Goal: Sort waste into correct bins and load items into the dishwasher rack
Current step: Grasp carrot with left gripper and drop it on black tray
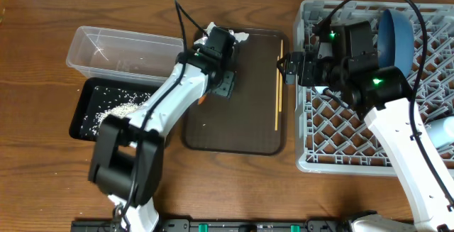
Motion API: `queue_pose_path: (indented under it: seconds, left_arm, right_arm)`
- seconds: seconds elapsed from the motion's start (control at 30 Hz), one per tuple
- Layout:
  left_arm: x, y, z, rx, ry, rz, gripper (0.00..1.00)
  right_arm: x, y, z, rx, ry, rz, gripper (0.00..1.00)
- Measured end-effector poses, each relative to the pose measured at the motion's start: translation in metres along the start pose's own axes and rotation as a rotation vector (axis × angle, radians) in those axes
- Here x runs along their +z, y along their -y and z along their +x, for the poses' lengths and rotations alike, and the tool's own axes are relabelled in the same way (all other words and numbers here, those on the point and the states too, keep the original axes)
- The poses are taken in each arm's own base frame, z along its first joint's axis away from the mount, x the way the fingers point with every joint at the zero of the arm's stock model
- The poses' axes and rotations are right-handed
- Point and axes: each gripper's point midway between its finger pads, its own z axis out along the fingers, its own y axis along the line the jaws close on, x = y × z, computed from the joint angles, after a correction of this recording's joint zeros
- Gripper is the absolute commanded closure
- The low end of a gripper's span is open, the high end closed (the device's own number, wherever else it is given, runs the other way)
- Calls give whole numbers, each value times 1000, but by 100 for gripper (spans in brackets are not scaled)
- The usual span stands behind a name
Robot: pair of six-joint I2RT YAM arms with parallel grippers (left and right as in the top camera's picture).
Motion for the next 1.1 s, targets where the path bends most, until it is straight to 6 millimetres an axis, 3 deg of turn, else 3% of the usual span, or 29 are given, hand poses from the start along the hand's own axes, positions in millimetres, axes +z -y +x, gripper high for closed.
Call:
queue_pose_path:
  seconds: [0.2,0.37,0.67,0.73,0.97,1.1]
  left_arm:
    - [39,-19,3,-39,-37,-33,34]
    - [62,-37,11,-78,-80,-46,46]
    - [62,-37,15,-81,-97,-30,77]
    - [62,-36,18,-78,-109,-27,89]
    - [54,-37,36,-73,-185,-32,94]
    - [31,-39,59,-69,-275,-38,94]
  right_arm:
    - [1,2,4,5,-15,9,1]
    - [1,2,4,5,-16,9,1]
    - [1,3,4,5,-16,13,1]
    - [1,3,4,5,-18,13,1]
    - [1,3,5,6,-19,14,1]
    - [1,3,5,6,-19,14,1]
